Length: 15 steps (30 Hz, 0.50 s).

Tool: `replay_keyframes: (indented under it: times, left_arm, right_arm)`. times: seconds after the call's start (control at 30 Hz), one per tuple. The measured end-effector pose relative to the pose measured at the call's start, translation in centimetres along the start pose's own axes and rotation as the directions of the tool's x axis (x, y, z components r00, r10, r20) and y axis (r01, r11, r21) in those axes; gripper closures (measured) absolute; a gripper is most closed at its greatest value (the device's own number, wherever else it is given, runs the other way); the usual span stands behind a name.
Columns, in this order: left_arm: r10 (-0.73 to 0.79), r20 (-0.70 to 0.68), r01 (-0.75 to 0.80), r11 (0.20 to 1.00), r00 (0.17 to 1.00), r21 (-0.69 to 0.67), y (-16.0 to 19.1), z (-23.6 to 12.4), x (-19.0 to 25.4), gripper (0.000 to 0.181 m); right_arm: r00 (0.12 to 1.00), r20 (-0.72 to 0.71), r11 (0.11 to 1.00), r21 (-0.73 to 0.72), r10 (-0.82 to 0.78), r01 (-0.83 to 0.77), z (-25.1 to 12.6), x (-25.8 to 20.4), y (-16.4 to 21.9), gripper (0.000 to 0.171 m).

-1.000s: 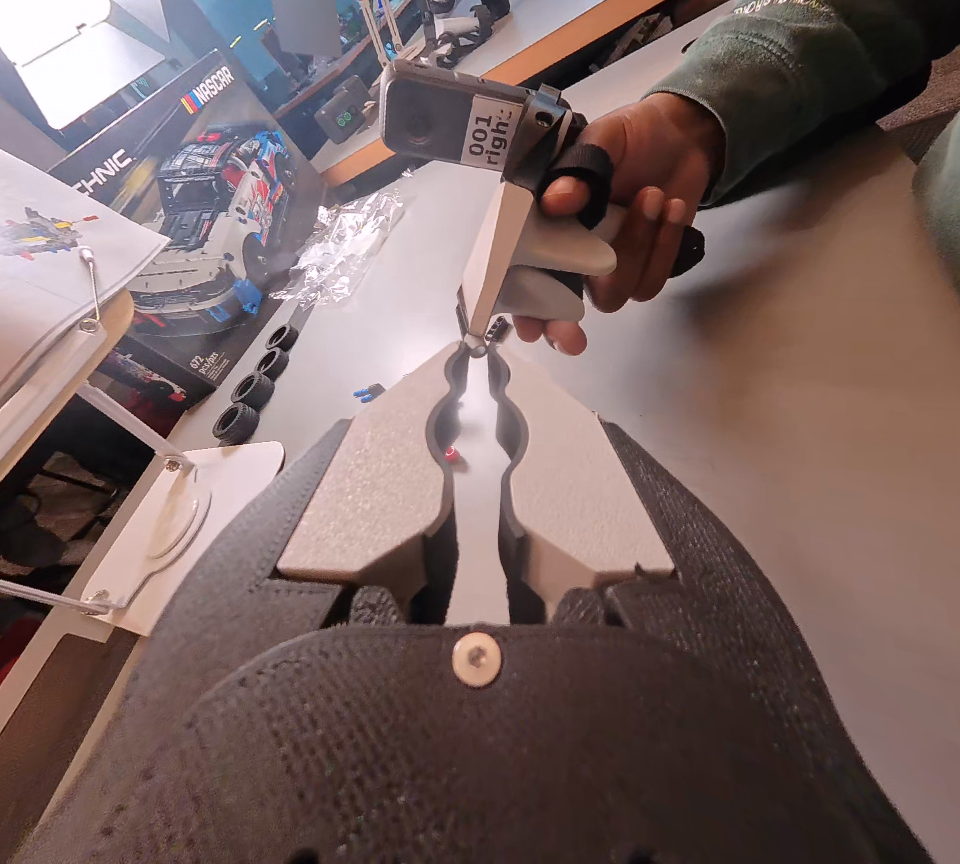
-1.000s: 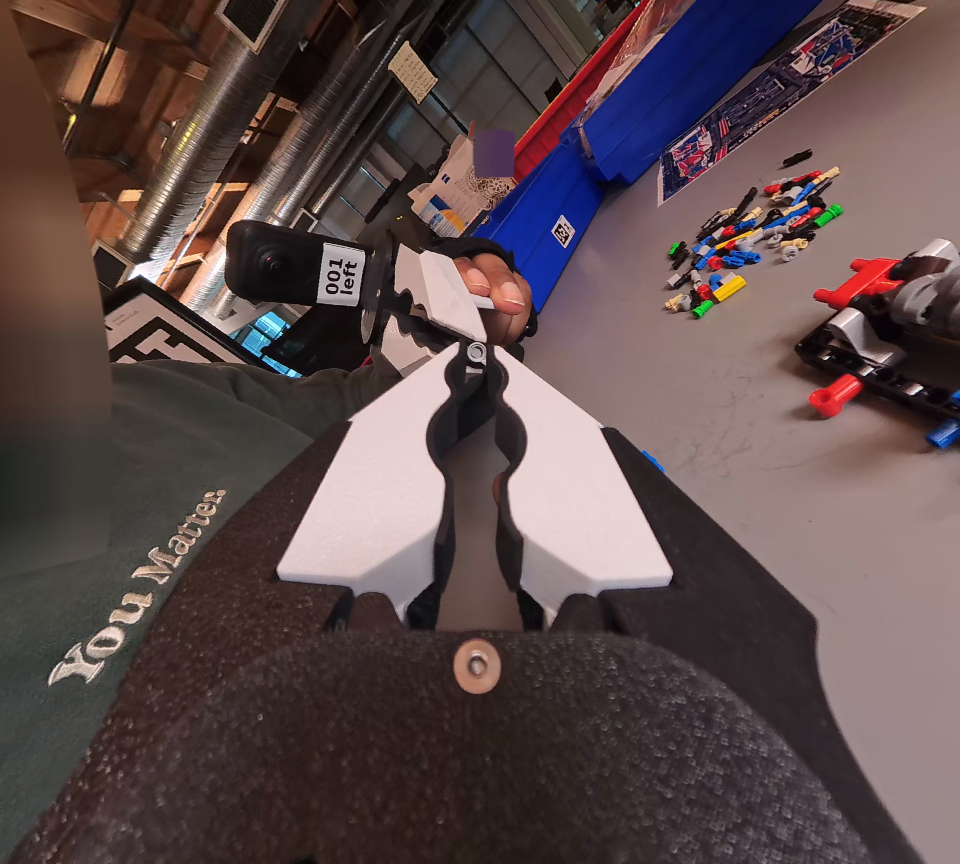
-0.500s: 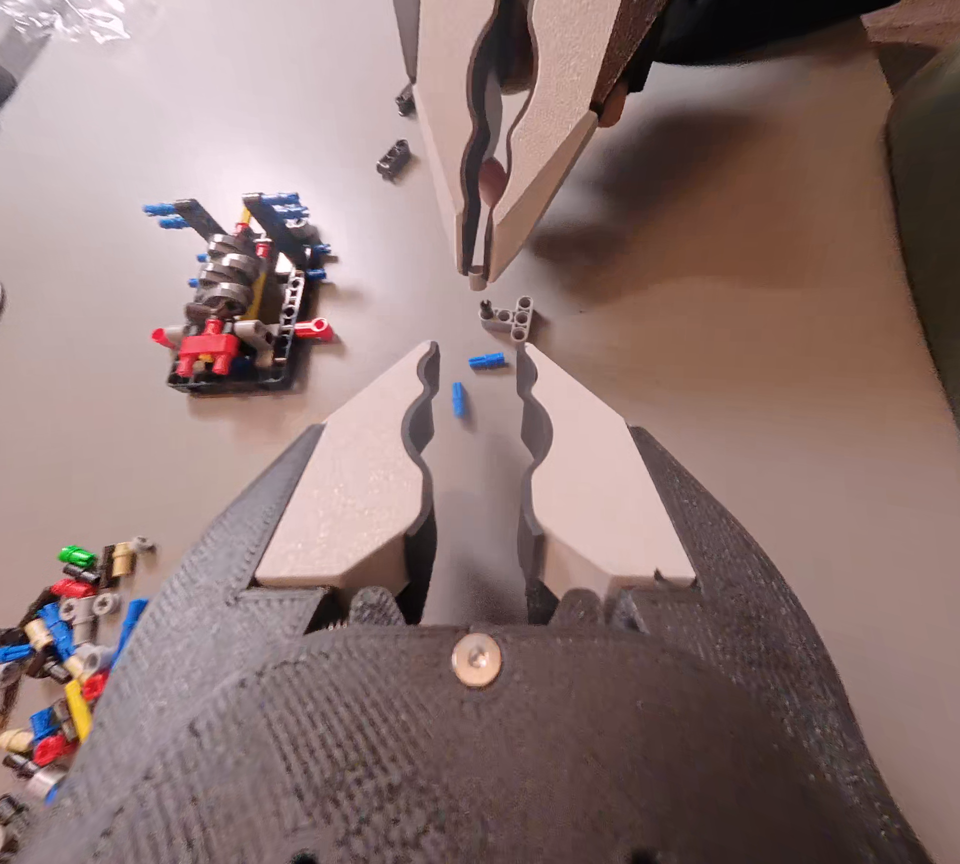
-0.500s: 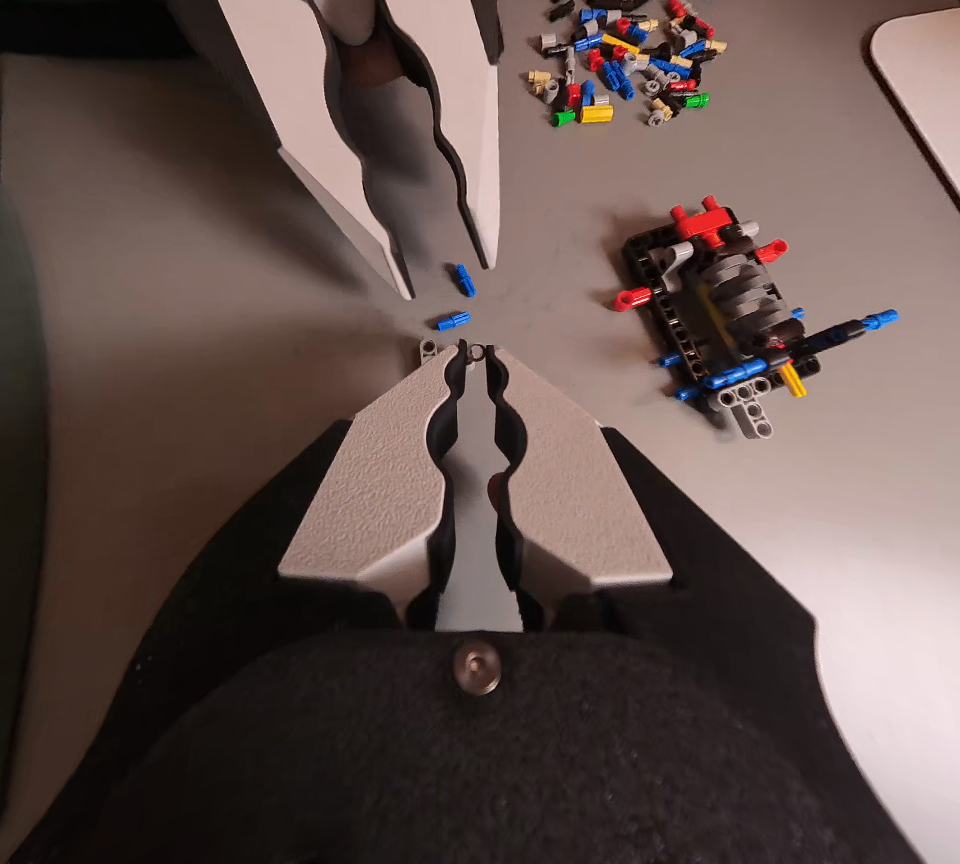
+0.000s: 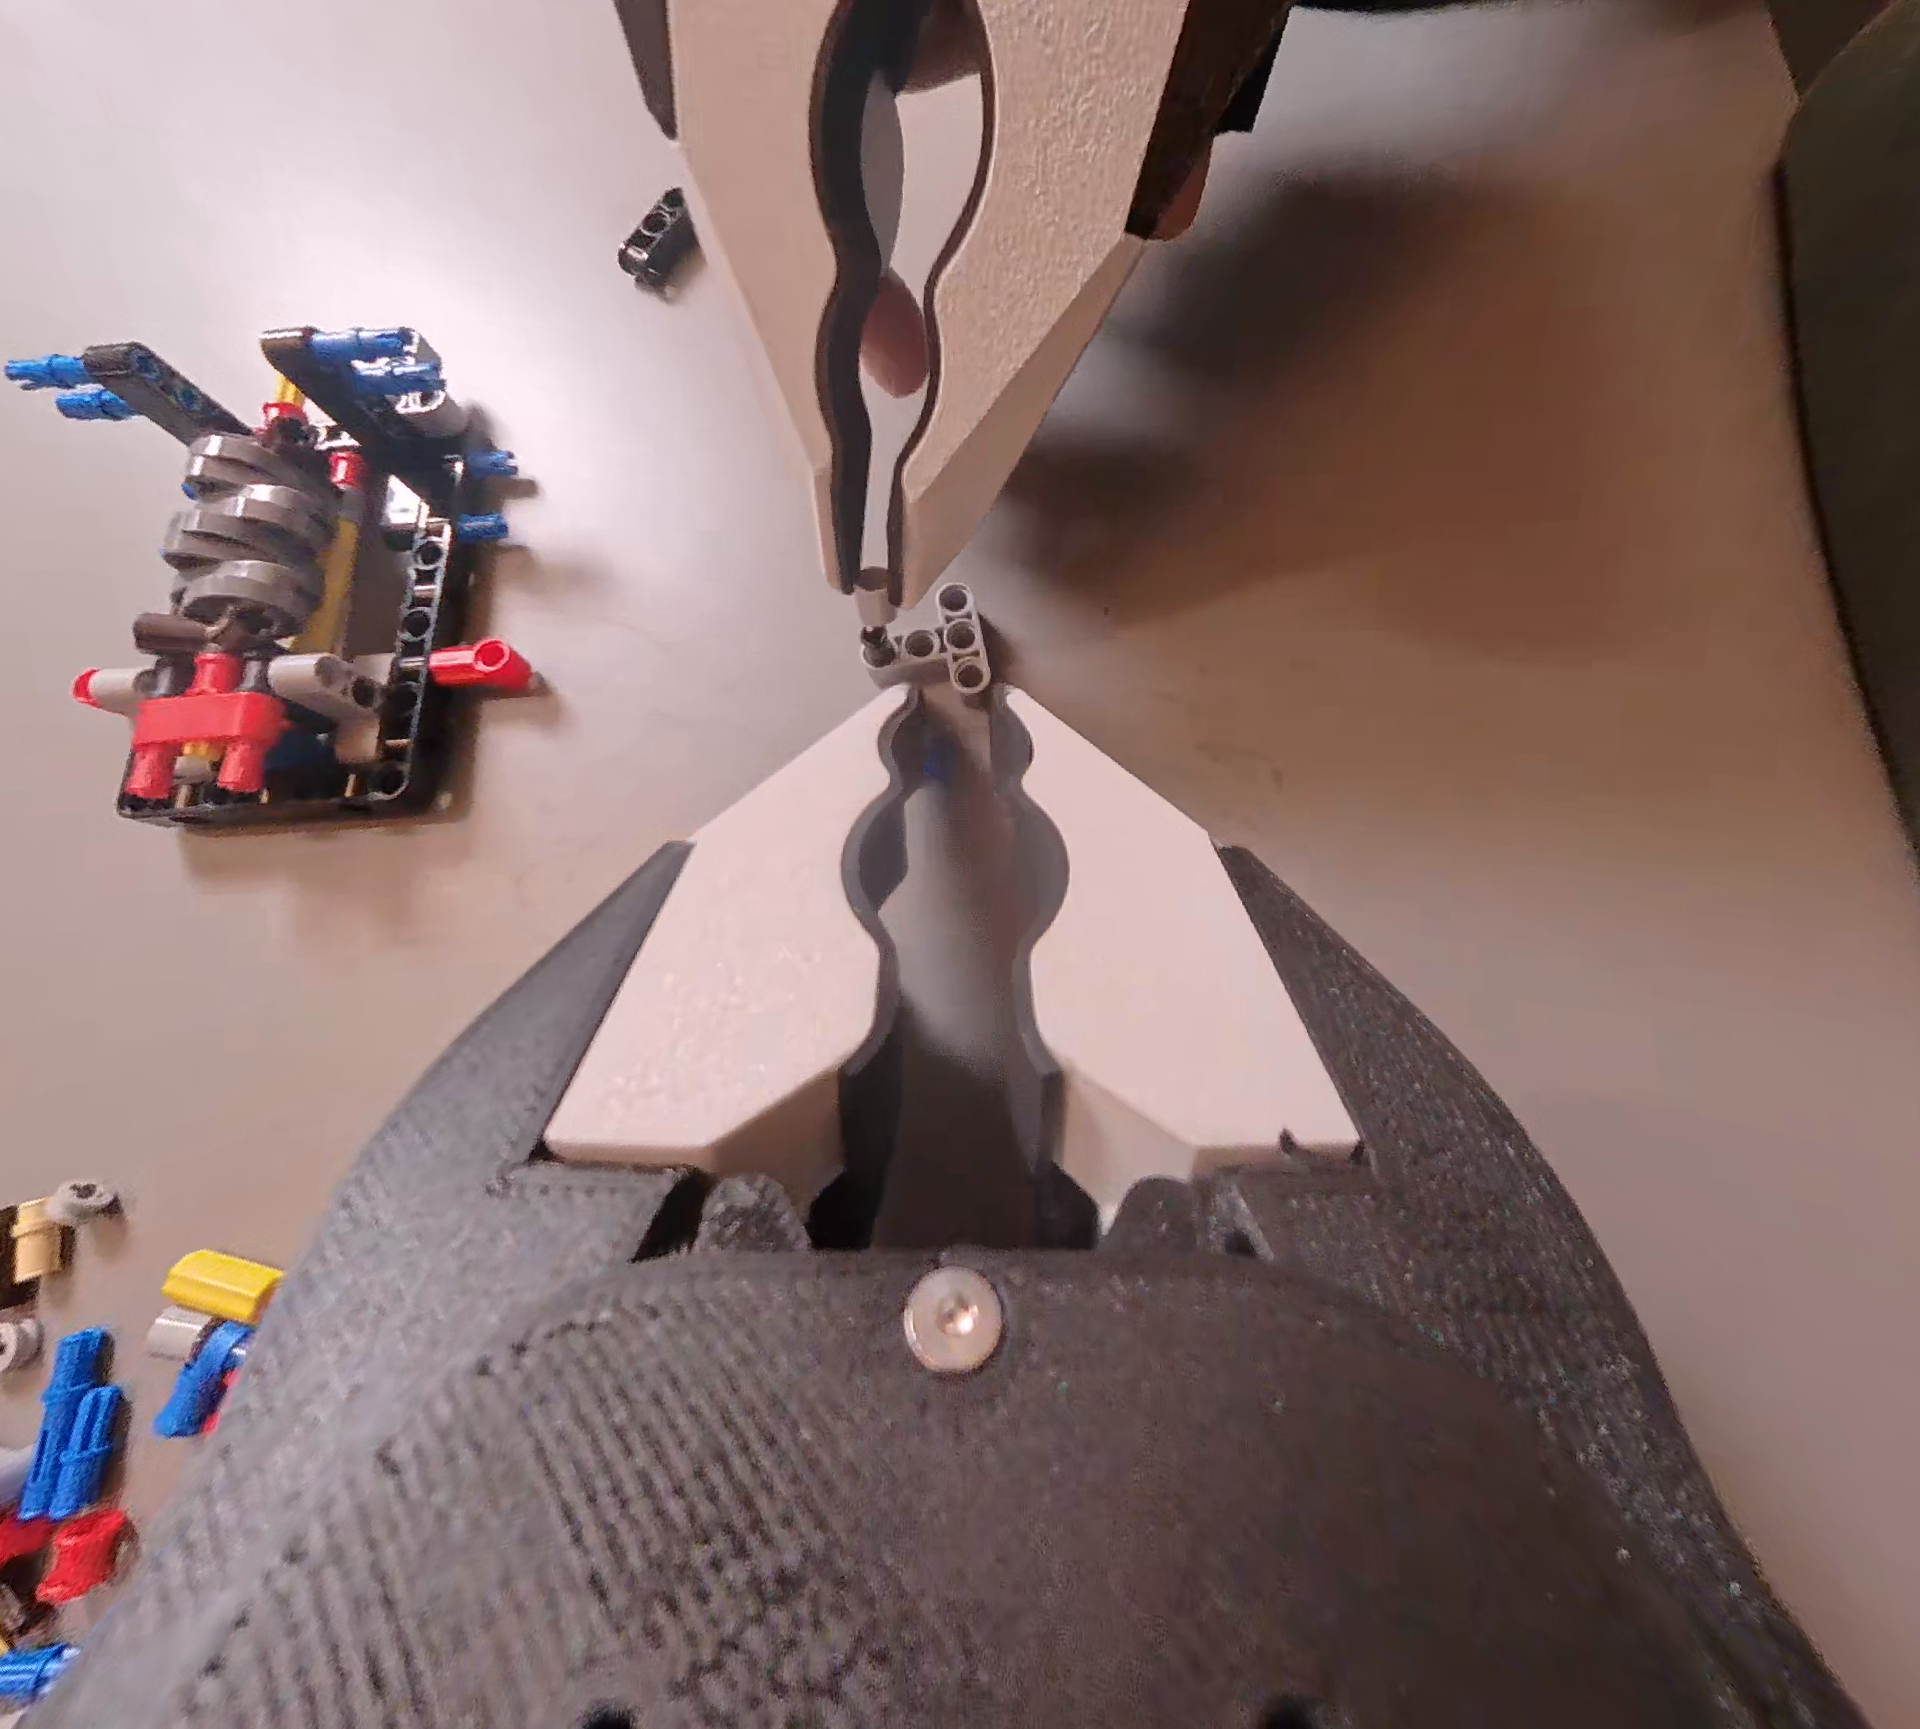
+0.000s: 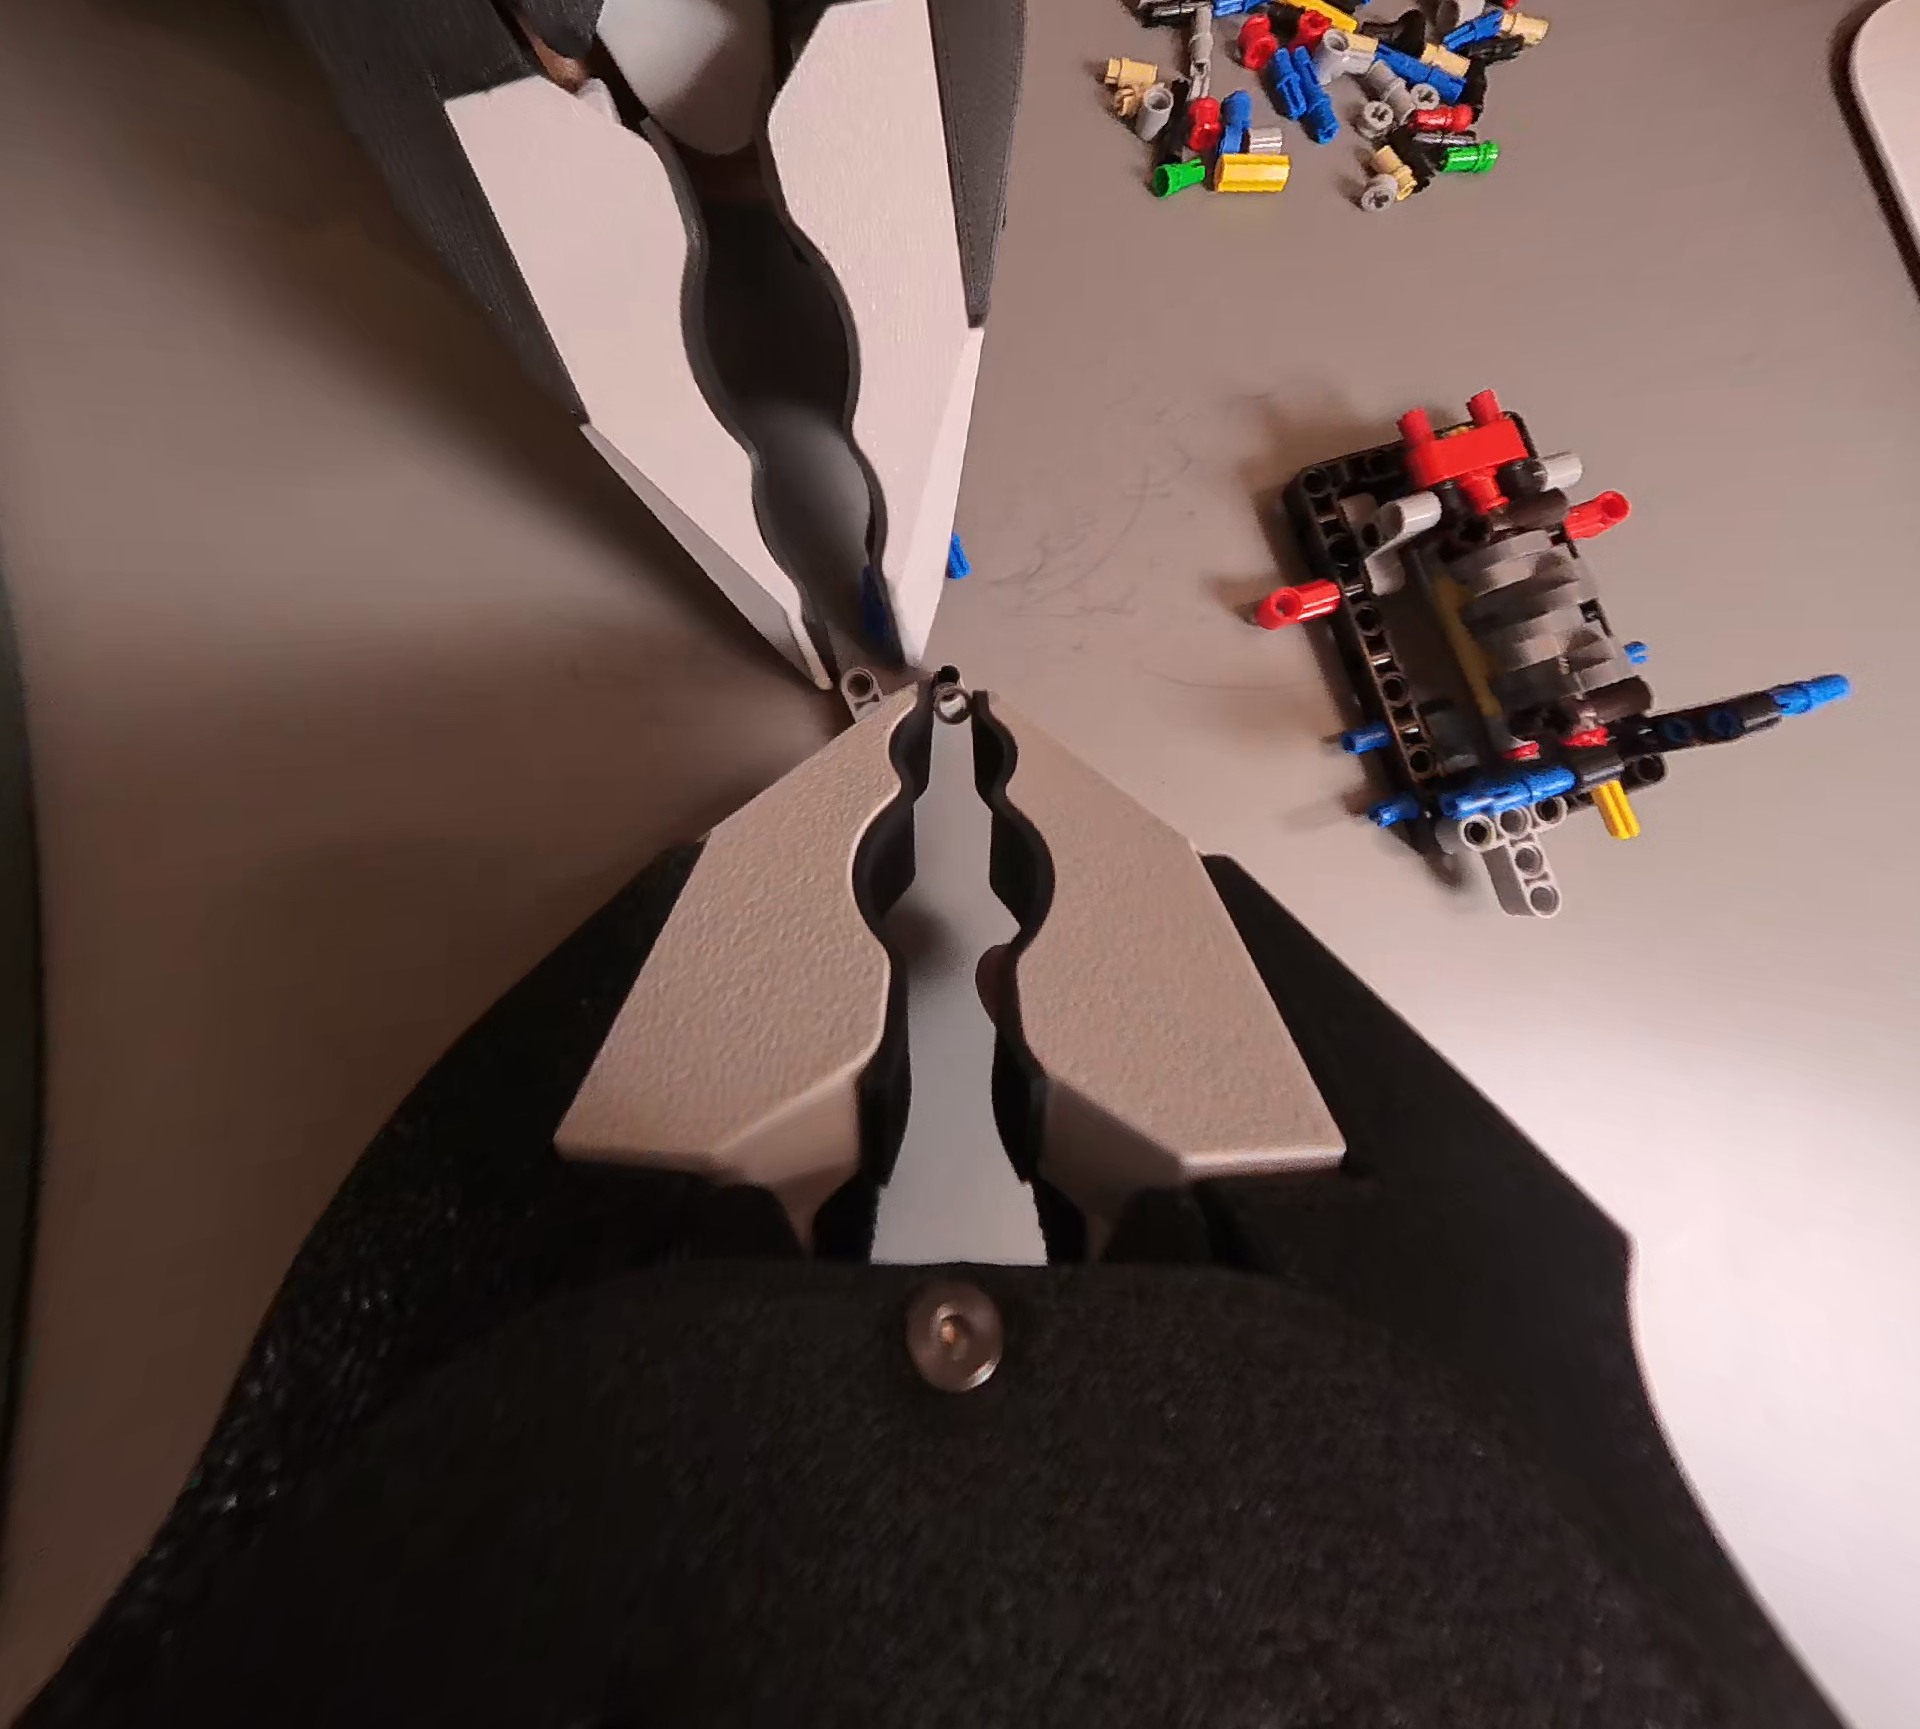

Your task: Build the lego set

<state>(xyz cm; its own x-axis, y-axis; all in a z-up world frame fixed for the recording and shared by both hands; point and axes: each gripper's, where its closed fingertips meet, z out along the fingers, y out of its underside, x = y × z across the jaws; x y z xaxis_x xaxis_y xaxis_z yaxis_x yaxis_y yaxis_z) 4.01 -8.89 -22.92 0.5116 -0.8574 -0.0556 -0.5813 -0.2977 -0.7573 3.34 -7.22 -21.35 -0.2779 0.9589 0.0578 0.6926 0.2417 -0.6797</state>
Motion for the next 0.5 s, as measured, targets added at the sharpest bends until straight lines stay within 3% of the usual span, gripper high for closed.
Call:
replay_keyframes:
  times: [0.5]
  left_arm:
    - [-0.003,-0.001,0.003,1.000,1.000,0.006,0.00,0.13,-0.03,0.175]
  right_arm:
    - [0.998,0.010,0.994,-0.092,-0.065,0.066,0.52,0.21,-0.47,0.166]
